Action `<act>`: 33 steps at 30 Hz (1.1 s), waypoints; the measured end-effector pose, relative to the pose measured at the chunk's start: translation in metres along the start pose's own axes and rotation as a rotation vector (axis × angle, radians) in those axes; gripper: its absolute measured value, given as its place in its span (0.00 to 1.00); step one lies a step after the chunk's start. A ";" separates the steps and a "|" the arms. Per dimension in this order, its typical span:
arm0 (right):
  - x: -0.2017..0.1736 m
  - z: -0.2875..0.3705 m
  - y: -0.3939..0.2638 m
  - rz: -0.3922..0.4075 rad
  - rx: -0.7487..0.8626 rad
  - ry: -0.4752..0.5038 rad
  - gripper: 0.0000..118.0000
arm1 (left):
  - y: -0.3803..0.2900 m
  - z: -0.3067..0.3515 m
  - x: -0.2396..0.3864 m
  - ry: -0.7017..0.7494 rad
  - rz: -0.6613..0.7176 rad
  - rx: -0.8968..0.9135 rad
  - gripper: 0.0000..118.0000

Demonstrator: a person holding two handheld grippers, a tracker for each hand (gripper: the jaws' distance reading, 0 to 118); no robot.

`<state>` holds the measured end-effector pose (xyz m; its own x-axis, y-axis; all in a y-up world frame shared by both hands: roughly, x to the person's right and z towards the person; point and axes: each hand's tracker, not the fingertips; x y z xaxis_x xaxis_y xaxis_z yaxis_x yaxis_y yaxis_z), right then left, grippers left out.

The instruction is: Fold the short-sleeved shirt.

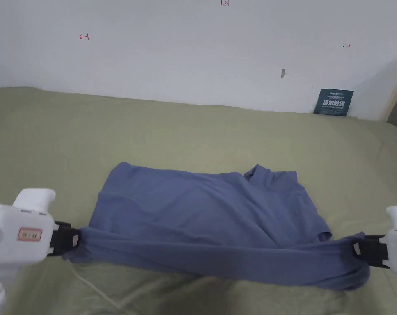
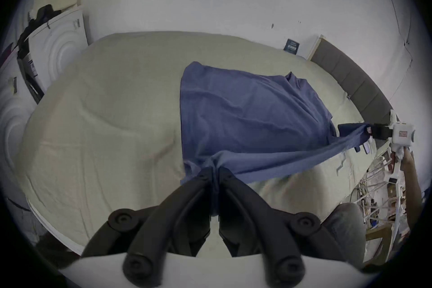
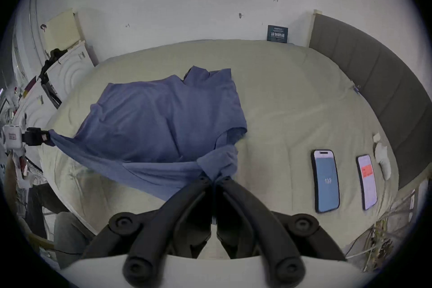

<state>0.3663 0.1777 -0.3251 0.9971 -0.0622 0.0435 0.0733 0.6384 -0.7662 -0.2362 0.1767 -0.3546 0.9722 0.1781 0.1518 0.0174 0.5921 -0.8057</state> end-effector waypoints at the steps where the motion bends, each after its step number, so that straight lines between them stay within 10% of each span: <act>1: 0.000 -0.011 0.009 0.003 -0.020 -0.001 0.01 | 0.010 -0.008 -0.002 0.000 0.013 -0.009 0.04; 9: -0.004 -0.092 0.062 0.013 -0.240 -0.035 0.01 | 0.073 -0.081 -0.012 -0.003 0.042 -0.201 0.06; 10: -0.006 -0.101 0.065 0.032 -0.239 -0.054 0.01 | 0.075 -0.086 -0.010 -0.001 0.053 -0.242 0.18; 11: -0.006 -0.108 0.066 0.043 -0.228 -0.065 0.03 | 0.078 -0.094 -0.009 0.003 0.048 -0.250 0.53; 13: -0.002 -0.125 0.068 0.008 -0.226 -0.072 0.24 | 0.081 -0.107 -0.006 0.008 0.037 -0.254 0.70; 15: 0.002 -0.135 0.067 -0.045 -0.202 -0.051 0.77 | 0.082 -0.114 -0.006 0.021 0.023 -0.235 0.69; 22: -0.001 -0.101 0.045 -0.074 0.034 0.071 0.66 | 0.063 -0.081 -0.009 0.029 0.037 -0.086 0.62; 25: -0.009 -0.070 0.031 -0.048 0.067 0.059 0.06 | 0.044 -0.050 0.004 0.104 -0.008 0.019 0.07; 26: -0.012 -0.062 0.025 -0.042 0.076 0.054 0.00 | 0.038 -0.052 -0.004 0.115 -0.005 0.052 0.04; 33: -0.014 -0.032 -0.042 -0.078 0.092 0.099 0.00 | -0.034 -0.020 -0.001 0.050 0.077 0.142 0.00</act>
<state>0.3490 0.1277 -0.3140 0.9818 -0.1869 0.0338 0.1566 0.6959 -0.7008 -0.2329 0.1407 -0.3382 0.9799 0.1898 0.0615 -0.0870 0.6838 -0.7244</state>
